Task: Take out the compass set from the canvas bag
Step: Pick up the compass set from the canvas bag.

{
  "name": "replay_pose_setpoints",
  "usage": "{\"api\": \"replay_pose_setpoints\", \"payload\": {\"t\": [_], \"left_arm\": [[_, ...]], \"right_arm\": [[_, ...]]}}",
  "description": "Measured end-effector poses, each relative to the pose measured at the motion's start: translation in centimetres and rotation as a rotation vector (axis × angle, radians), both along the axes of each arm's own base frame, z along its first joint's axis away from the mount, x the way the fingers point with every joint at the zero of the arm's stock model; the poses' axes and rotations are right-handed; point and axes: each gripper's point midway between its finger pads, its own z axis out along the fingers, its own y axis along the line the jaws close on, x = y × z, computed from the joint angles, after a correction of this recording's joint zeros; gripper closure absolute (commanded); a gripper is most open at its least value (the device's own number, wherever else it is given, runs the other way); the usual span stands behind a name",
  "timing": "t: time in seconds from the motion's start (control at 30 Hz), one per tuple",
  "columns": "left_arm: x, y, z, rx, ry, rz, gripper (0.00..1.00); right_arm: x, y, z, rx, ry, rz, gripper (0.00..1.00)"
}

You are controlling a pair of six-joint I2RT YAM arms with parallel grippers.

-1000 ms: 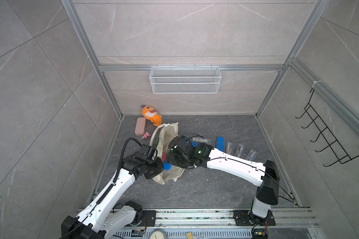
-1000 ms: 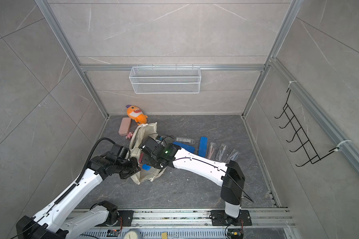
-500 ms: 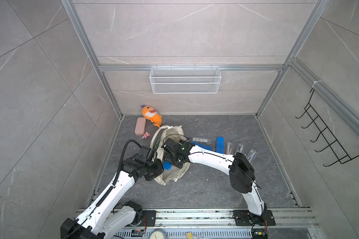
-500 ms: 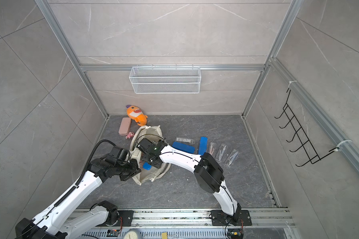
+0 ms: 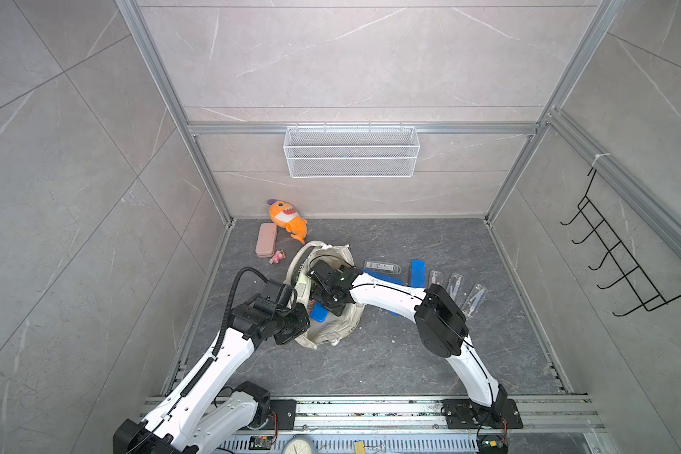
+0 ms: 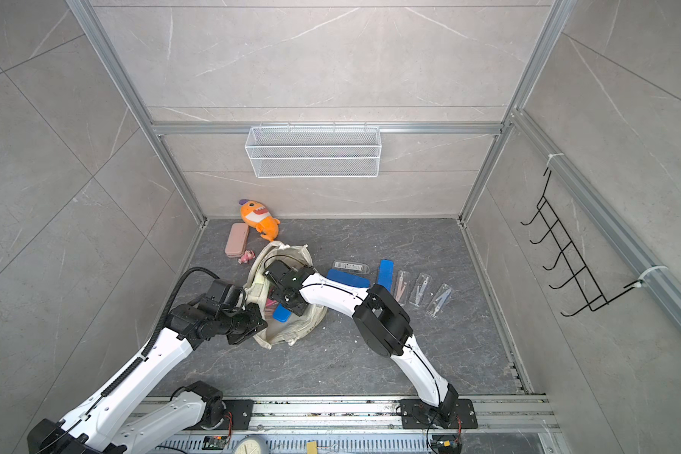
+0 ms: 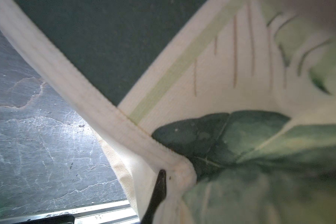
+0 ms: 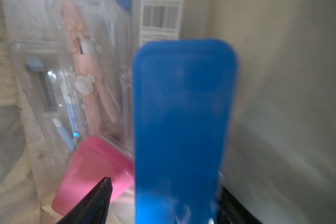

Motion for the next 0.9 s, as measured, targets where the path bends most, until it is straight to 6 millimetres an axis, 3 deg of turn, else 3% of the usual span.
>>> {"api": "replay_pose_setpoints", "payload": {"t": [0.1,0.23,0.43,0.67,0.9], "left_arm": [[0.0,0.0,0.2,-0.001,-0.01,0.002,1.0],[0.0,0.1,0.3,-0.003,-0.016,0.002,1.0],[0.0,0.1,0.3,-0.003,-0.015,0.002,1.0],[0.0,0.1,0.3,-0.003,-0.014,0.003,1.0],[0.0,0.1,0.3,-0.003,-0.014,0.002,1.0]], "right_arm": [[0.5,0.4,-0.1,0.013,-0.007,0.016,0.41],[0.7,0.5,0.0,0.014,-0.019,0.037,0.52],[0.8,0.6,0.0,0.006,-0.034,0.068,0.62],[0.9,0.7,0.5,0.006,-0.056,0.096,0.65],[1.0,0.7,2.5,-0.005,-0.098,0.138,0.84]]}}
